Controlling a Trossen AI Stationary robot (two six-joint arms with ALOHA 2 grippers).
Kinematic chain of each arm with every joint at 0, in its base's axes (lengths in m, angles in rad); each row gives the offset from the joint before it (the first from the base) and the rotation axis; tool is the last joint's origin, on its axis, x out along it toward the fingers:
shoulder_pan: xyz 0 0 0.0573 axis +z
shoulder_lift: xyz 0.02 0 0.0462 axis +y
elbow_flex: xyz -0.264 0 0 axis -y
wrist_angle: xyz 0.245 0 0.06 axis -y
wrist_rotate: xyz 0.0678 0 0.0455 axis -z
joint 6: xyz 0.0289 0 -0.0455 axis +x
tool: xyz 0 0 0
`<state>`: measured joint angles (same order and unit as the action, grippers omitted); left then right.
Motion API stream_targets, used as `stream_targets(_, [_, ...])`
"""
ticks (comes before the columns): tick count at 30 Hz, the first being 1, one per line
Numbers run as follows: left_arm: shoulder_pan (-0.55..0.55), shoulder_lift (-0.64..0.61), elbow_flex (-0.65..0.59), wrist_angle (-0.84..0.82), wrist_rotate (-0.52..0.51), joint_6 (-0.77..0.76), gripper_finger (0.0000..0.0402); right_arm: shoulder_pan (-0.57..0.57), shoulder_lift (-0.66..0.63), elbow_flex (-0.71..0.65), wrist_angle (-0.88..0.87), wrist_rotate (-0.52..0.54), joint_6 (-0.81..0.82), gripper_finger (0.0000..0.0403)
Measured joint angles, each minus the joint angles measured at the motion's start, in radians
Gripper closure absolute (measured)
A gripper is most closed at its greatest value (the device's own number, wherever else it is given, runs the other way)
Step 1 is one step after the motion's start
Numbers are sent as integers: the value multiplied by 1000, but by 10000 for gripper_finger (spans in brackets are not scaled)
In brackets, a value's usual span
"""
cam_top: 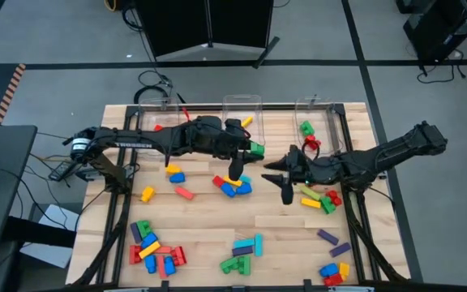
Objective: Sort blocks by size
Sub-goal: Put the green 2 stud game piece into the right transparent bin
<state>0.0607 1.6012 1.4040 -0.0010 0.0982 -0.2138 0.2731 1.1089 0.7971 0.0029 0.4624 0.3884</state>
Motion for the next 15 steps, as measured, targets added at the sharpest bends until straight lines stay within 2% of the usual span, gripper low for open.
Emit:
stream_targets(8, [-4,0,0,48,10,-7,247,-58,6,0,91,15,-7,132])
stream_targets(15, [-4,0,0,125,16,-8,246,-91,6,0,173,-43,-61,96])
